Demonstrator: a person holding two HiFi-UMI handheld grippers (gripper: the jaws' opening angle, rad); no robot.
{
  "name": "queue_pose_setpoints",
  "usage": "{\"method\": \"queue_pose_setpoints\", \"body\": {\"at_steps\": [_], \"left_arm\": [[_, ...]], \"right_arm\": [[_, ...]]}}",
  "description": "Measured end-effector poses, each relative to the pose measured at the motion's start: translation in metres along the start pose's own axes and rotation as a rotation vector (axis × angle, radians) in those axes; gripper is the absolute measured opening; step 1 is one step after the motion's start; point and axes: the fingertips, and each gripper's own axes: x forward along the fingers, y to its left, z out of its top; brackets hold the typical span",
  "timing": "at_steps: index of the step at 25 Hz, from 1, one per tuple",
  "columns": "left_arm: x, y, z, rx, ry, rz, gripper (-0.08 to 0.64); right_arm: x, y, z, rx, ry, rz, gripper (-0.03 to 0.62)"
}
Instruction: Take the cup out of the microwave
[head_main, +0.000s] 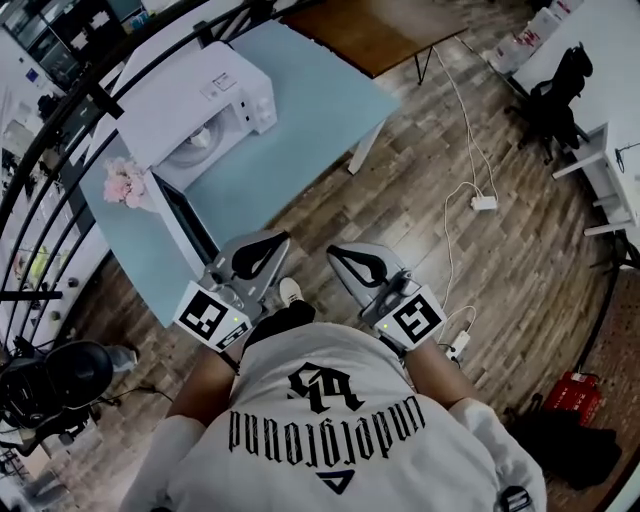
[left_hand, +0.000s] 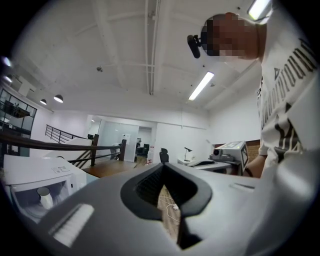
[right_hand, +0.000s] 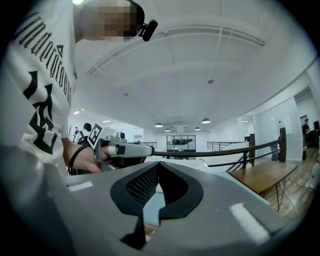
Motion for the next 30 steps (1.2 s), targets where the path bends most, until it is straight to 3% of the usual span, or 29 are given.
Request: {"method": "queue_pose_setpoints", "body": {"at_steps": [8,18,30], "left_arm": [[-0.018,0.086,0.015,0.019,-0.029,0.046,0.05],[-0.034,0.132,0.013,0.007,-0.021,0.159,0.049],[-0.029,0.181,0.009,-0.017,0.005,0.456,0.049]], "right_arm": [[0.089,-0.018,0.015,-0.043,0.009,0.061,0.003],[0.151,-0.025,0.014,-0.046,0.014,0.182,0.005],[0.208,-0.065,0.011,-0.032,-0.01,0.476,0.006]]}}
